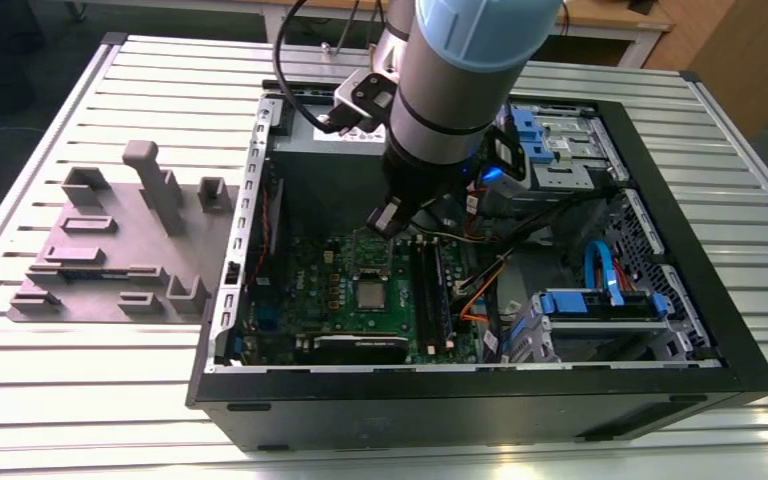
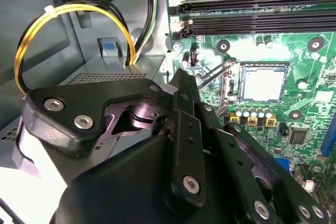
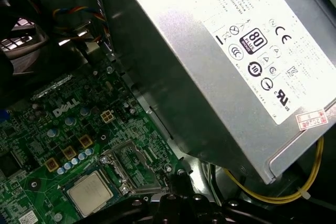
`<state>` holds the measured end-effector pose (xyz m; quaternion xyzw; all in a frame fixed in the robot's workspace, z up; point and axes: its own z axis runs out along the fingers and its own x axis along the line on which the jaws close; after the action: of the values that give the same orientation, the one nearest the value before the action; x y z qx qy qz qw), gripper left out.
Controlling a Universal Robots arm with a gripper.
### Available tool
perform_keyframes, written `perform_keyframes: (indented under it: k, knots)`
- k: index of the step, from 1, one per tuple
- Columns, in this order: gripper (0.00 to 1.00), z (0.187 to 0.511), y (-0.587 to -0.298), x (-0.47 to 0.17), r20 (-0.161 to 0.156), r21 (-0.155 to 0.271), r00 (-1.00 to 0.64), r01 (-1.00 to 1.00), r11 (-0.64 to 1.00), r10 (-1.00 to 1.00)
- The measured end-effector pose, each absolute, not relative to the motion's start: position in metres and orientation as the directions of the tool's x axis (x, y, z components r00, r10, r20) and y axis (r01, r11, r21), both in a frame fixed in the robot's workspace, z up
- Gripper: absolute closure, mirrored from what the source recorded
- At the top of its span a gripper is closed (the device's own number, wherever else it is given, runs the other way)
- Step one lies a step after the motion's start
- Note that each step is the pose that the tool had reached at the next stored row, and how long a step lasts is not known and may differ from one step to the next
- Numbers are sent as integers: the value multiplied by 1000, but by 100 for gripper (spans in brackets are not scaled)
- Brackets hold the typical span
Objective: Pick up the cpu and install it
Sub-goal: 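Close the cpu cover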
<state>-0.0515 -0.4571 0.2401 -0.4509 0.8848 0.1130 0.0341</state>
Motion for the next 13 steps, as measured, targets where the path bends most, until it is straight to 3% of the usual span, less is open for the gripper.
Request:
perform_keyframes:
  k: [13]
  knots:
    - [89, 249, -473, -54, -162, 169, -591, -806, 568, -790]
